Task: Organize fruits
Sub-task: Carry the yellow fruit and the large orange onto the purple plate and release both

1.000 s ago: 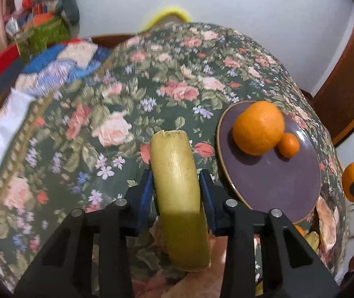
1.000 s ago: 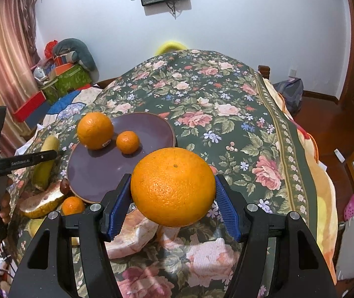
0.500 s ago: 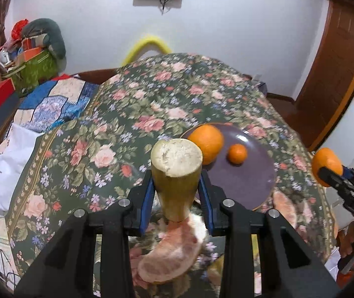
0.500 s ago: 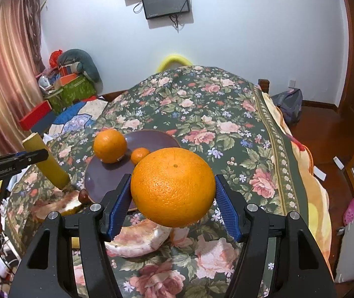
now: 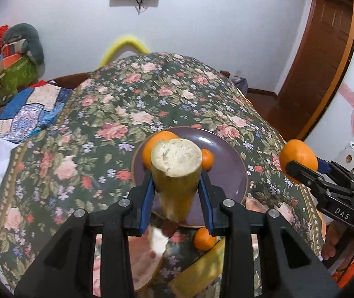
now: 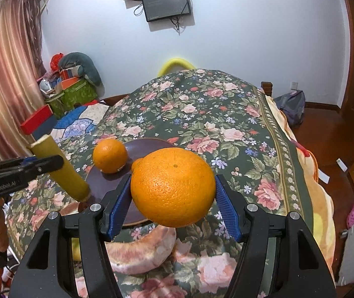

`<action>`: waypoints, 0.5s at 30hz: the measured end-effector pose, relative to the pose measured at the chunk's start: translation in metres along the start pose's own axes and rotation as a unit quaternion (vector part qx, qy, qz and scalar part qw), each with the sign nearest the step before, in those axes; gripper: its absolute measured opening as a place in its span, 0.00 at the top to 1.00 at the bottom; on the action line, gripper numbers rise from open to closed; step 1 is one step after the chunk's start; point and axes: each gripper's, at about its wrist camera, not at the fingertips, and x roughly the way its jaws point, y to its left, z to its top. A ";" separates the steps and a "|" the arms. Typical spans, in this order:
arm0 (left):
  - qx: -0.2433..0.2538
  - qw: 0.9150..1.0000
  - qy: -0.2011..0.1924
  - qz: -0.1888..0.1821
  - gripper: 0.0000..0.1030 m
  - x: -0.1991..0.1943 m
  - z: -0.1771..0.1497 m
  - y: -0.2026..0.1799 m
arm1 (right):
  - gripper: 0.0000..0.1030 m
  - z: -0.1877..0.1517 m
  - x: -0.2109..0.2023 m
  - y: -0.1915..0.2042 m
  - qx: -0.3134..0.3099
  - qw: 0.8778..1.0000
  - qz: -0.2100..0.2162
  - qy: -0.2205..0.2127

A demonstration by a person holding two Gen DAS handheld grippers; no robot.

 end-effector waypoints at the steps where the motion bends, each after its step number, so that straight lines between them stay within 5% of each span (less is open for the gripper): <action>1: 0.003 1.000 0.004 -0.002 0.67 0.005 0.000 -0.003 | 0.40 0.000 0.003 0.000 0.000 1.000 0.001 0.002; 15: 0.035 0.999 0.028 -0.002 0.67 0.055 0.018 -0.025 | 0.40 0.006 0.052 -0.003 -0.013 0.999 0.014 0.045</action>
